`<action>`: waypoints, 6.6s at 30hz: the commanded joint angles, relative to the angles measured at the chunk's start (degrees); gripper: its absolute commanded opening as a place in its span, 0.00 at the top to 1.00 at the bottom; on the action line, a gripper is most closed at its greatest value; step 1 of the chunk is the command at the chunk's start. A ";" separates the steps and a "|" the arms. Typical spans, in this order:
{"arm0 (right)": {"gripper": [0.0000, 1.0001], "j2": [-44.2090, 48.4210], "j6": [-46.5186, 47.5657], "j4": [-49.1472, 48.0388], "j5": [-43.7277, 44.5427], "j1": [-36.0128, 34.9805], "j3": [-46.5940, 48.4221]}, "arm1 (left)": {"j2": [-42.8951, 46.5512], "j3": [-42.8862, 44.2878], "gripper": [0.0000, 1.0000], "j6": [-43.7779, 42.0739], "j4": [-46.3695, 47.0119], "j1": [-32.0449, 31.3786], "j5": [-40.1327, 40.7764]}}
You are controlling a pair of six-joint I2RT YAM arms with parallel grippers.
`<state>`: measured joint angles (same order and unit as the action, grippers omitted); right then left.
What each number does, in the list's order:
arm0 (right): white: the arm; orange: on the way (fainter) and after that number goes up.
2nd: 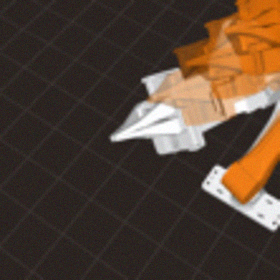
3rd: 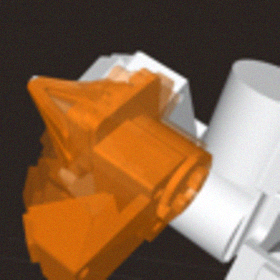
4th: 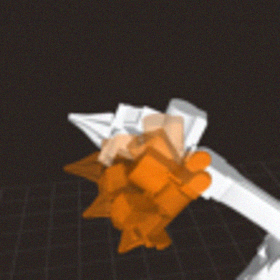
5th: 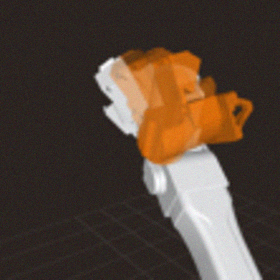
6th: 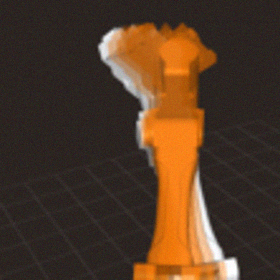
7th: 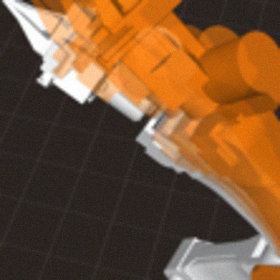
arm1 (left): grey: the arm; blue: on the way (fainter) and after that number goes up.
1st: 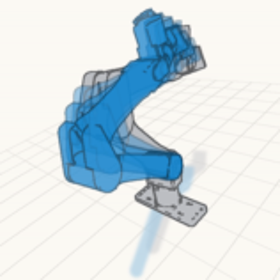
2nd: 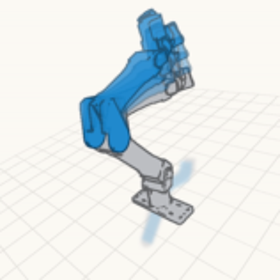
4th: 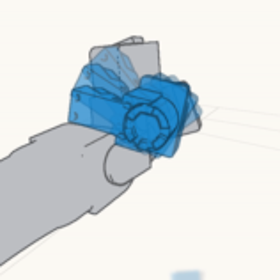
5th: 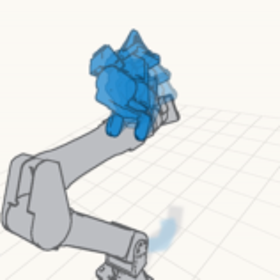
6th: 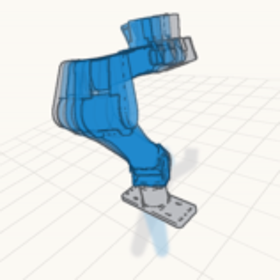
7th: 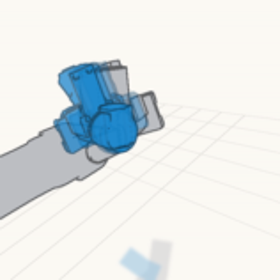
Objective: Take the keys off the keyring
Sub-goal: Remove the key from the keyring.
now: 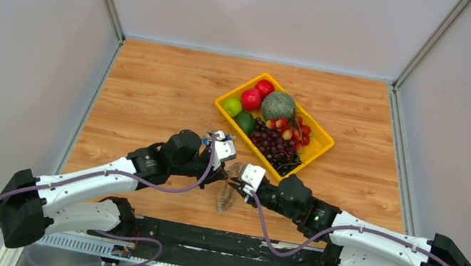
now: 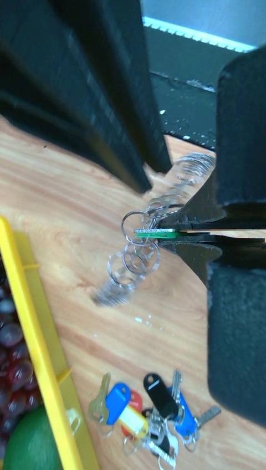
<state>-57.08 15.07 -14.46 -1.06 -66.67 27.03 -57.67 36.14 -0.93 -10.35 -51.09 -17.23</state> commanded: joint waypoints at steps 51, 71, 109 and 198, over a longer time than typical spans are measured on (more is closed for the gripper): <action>0.32 4.03 -18.11 -3.31 -21.95 12.39 -4.02 | -2.18 10.27 0.99 -10.81 -9.33 -1.52 -3.60; 0.17 -1.88 -28.78 -13.06 3.09 -1.46 -5.87 | -0.93 7.46 0.99 0.30 -2.64 -1.96 0.54; 1.00 10.59 42.46 -11.43 4.37 -1.60 -0.87 | 21.17 11.38 0.00 -3.30 -16.63 -2.17 7.31; 0.34 14.07 -29.79 -16.88 -0.15 3.54 -5.01 | 23.65 3.94 1.00 -36.95 0.68 -3.81 1.68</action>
<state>-44.42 -13.54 -24.53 2.00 -62.94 22.15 -34.92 40.01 -38.65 -14.24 -55.00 -14.31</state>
